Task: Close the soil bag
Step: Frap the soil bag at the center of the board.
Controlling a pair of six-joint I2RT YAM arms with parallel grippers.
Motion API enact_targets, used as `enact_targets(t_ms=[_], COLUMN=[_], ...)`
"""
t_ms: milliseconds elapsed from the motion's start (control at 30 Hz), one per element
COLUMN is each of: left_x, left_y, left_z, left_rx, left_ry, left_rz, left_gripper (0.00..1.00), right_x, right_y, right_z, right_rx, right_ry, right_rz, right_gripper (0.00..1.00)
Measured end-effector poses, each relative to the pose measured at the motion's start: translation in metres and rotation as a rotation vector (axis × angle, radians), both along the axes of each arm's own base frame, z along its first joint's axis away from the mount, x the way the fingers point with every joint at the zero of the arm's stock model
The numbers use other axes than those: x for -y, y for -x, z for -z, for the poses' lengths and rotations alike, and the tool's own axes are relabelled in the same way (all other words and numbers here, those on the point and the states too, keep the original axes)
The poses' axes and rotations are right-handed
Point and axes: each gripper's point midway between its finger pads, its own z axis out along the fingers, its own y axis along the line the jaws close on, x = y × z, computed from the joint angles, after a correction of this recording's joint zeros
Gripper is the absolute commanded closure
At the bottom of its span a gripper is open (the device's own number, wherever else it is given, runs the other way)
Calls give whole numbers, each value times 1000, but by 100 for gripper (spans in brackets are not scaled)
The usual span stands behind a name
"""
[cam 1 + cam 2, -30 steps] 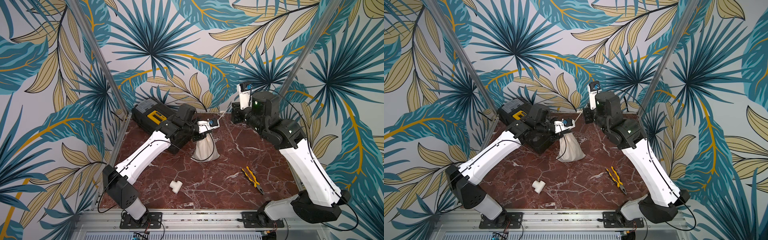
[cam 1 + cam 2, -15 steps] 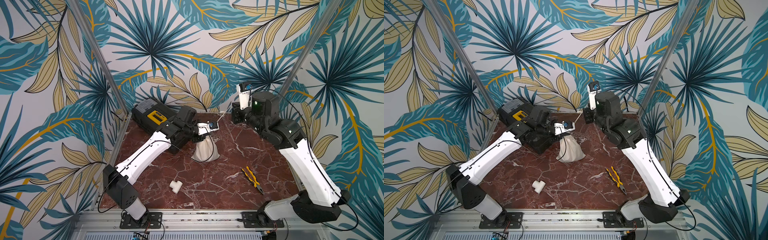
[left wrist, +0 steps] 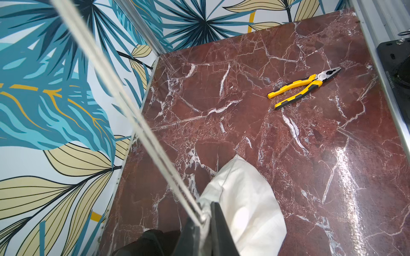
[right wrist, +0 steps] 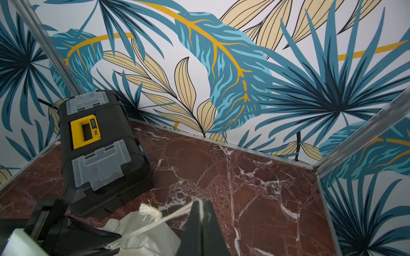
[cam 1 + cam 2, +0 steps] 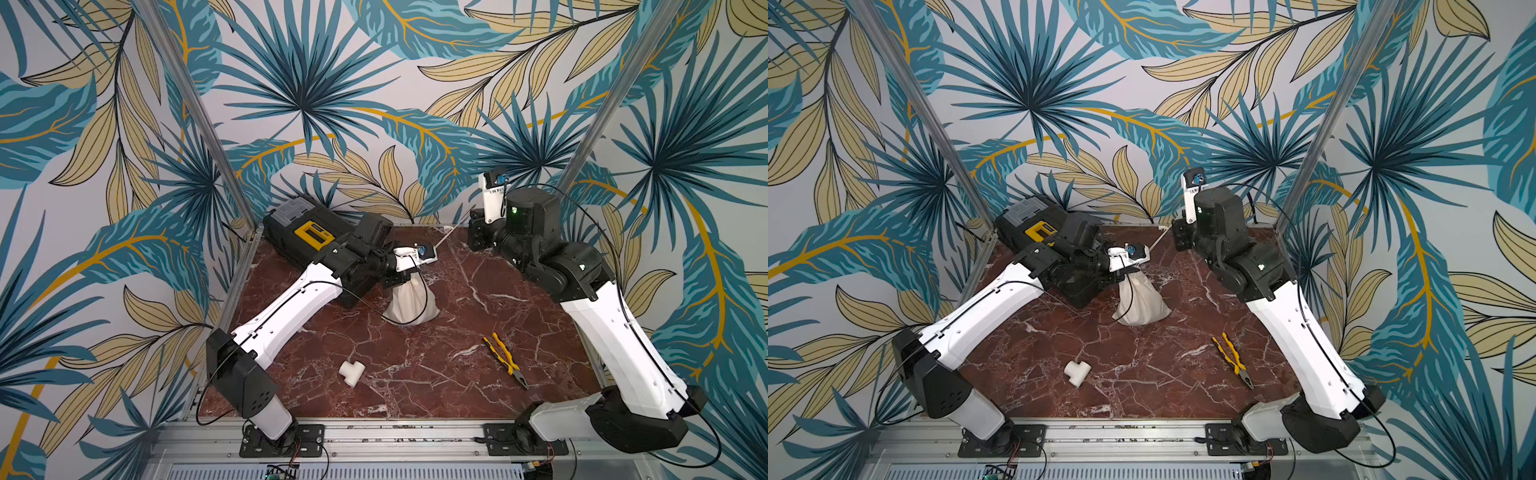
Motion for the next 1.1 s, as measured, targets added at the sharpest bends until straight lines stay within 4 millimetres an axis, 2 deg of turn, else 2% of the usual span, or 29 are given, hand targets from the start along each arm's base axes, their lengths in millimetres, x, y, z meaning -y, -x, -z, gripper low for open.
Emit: enact_targets(t_ms=[300,533,700,867,1100], left_x=[-5,-6,-11,-19,-24], left_y=[0,7,7,7,9], left_z=[6,10,12,12,19], left_rx=[-75,-156,-226,-286,-344], left_ry=[0,12,21,30,11], left_rz=[-77,-96,-122,-152,-177], left_gripper=[100,100,100,100,100], right_x=[23,40,48,45,36], right_y=[-4,2,-2,-8,-13], right_z=[35,67,102,143,169], right_rx=[-60,-104,-147,-202,-234], right_ry=[-78,-174,-228,-264,-317], right_rz=[70,106,136,131,98], right_gripper=[100,100,100,100,100])
